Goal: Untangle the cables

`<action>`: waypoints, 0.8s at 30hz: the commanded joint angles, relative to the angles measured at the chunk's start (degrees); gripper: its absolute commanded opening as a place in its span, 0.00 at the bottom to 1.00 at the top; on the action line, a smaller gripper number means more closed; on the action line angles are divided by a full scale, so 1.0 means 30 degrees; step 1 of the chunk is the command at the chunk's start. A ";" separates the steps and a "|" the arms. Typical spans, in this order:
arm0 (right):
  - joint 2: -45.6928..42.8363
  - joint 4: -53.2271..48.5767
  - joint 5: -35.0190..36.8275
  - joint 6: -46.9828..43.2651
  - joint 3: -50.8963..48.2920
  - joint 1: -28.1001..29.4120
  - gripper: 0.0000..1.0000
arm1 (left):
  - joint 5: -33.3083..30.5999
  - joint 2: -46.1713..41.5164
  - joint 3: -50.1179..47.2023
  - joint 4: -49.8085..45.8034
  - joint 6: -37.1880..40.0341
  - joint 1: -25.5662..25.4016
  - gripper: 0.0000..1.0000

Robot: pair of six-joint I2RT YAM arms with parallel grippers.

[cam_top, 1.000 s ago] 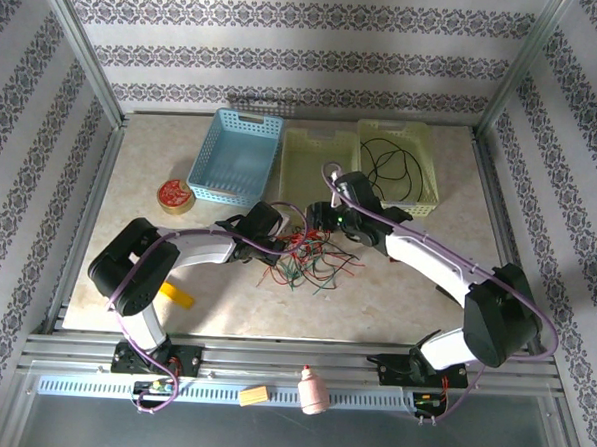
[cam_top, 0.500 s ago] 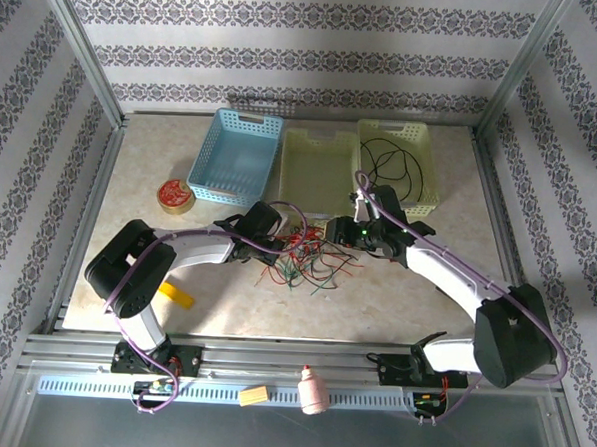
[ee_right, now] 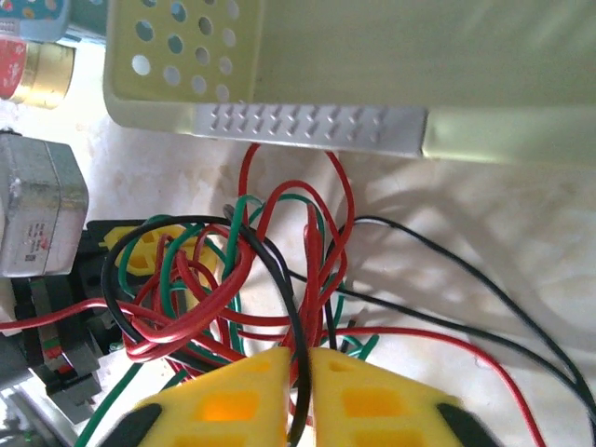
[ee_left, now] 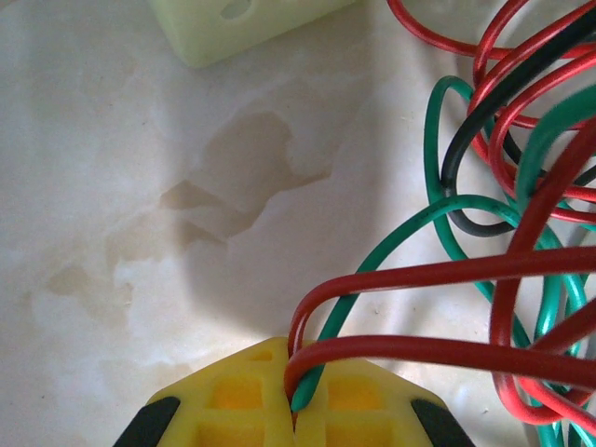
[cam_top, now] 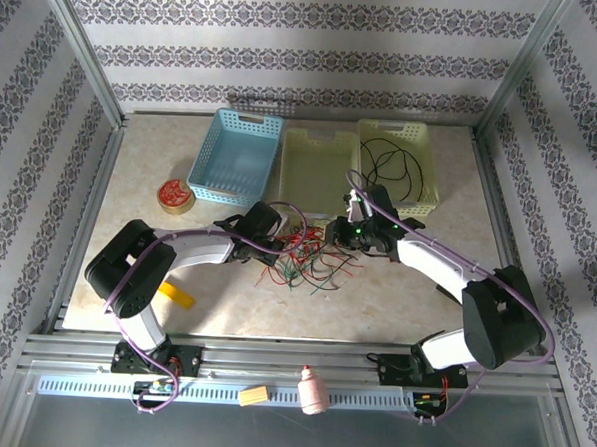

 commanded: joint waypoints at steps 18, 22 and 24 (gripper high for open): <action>-0.6036 -0.0387 1.0164 0.1480 -0.1404 -0.1727 0.00 | -0.0696 -0.0476 -0.0991 -0.0127 -0.0545 -0.0053 0.00; -0.7856 -0.0898 1.3194 0.1937 -0.1931 -0.2305 0.00 | -0.0765 -0.0418 -0.0971 -0.0378 -0.0450 -0.0024 0.00; -0.8689 -0.1395 1.4763 0.2169 -0.2074 -0.2613 0.00 | -0.0769 -0.0447 -0.0962 -0.0460 -0.0421 0.0020 0.00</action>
